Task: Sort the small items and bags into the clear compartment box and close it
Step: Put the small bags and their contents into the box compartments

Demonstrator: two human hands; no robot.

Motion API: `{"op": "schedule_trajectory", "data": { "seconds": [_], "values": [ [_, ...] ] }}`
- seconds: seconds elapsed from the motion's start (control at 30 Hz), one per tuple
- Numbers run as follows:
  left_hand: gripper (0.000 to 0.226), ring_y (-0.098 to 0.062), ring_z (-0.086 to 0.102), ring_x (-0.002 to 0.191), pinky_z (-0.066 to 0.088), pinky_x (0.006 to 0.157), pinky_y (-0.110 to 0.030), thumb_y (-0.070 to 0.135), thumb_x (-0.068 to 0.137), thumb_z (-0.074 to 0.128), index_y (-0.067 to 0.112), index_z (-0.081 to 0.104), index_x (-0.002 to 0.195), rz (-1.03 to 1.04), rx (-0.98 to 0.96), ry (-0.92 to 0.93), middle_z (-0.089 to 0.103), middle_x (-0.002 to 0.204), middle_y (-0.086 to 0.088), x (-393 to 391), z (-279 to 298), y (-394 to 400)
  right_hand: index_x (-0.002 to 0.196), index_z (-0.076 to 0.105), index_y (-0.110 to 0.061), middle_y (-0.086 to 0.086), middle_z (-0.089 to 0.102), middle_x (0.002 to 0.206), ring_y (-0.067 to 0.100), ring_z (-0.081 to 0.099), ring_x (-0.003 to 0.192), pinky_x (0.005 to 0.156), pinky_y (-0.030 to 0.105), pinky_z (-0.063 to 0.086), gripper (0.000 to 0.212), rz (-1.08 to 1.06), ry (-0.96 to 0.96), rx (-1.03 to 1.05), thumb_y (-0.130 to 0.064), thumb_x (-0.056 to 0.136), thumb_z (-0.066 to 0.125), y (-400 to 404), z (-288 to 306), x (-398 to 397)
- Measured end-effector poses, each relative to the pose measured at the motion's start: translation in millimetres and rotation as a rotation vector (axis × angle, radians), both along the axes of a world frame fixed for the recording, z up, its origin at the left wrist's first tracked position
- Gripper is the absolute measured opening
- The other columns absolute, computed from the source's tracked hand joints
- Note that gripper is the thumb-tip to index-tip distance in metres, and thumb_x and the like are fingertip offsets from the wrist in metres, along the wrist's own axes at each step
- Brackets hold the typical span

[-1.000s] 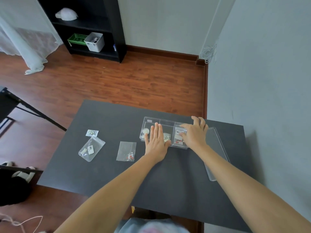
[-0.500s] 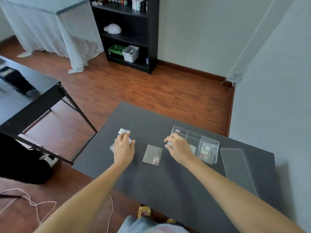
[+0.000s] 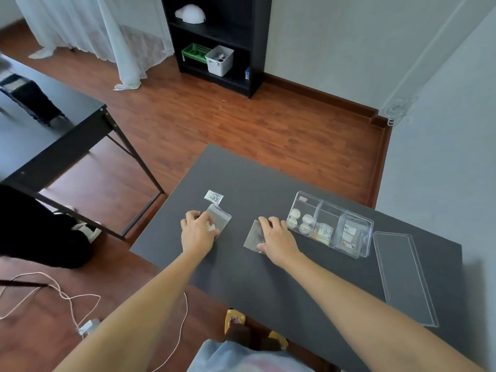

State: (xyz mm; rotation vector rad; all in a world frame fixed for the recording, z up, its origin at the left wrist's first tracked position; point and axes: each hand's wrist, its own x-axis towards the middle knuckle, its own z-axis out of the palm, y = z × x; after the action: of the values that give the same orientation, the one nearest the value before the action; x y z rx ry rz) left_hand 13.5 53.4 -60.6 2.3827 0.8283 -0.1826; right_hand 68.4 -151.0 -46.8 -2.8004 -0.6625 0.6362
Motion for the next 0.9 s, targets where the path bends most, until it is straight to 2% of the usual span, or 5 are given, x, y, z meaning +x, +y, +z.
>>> {"op": "schedule_trajectory", "data": {
  "seconds": [0.13, 0.33, 0.63, 0.77, 0.9],
  "values": [
    [0.024, -0.026, 0.051, 0.102, 0.045, 0.075, -0.033, 0.019, 0.069, 0.079, 0.017, 0.060, 0.084, -0.001, -0.087, 0.019, 0.050, 0.110, -0.003, 3, 5, 10, 0.136, 0.034, -0.014, 0.012, 0.047, 0.123, 0.032, 0.046, 0.114, 0.100, 0.038, 0.040, 0.073, -0.061, -0.007, -0.015, -0.029, 0.077, 0.075, 6, -1, 5],
    [0.024, -0.020, 0.055, 0.073, 0.037, 0.052, -0.026, 0.018, 0.071, 0.076, 0.020, 0.053, 0.075, 0.005, -0.136, 0.003, 0.059, 0.076, 0.004, 3, 9, 11, 0.120, 0.046, -0.010, 0.011, 0.066, 0.113, 0.032, 0.049, 0.112, 0.091, 0.039, 0.043, 0.049, -0.084, 0.031, -0.031, -0.027, 0.082, 0.071, 8, 1, 5],
    [0.022, -0.003, 0.053, 0.062, 0.040, 0.059, -0.015, 0.010, 0.083, 0.065, 0.028, 0.065, 0.072, -0.044, -0.231, -0.170, 0.055, 0.063, 0.012, 22, 37, -11, 0.107, 0.046, -0.014, 0.012, 0.061, 0.108, 0.033, 0.060, 0.093, 0.076, 0.038, 0.049, 0.028, -0.290, 0.258, 0.225, -0.007, 0.083, 0.058, -18, 18, -16],
    [0.016, -0.013, 0.055, 0.062, 0.044, 0.063, -0.026, 0.013, 0.080, 0.071, 0.026, 0.064, 0.074, -0.163, -0.299, -0.217, 0.060, 0.068, 0.008, 40, 57, -37, 0.105, 0.043, -0.021, -0.002, 0.054, 0.077, 0.017, 0.052, 0.070, 0.069, 0.037, 0.050, 0.040, -0.349, 0.260, 0.419, -0.003, 0.076, 0.063, -55, 34, -24],
    [0.020, 0.002, 0.054, 0.054, 0.040, 0.057, -0.019, 0.018, 0.074, 0.079, 0.027, 0.062, 0.073, -0.305, -0.338, -0.257, 0.062, 0.065, 0.012, 61, 72, -78, 0.108, 0.043, -0.024, -0.001, 0.049, 0.075, 0.011, 0.046, 0.063, 0.063, 0.025, 0.046, 0.053, -0.510, 0.222, 0.521, -0.004, 0.071, 0.074, -104, 52, -25]
  ]
}}
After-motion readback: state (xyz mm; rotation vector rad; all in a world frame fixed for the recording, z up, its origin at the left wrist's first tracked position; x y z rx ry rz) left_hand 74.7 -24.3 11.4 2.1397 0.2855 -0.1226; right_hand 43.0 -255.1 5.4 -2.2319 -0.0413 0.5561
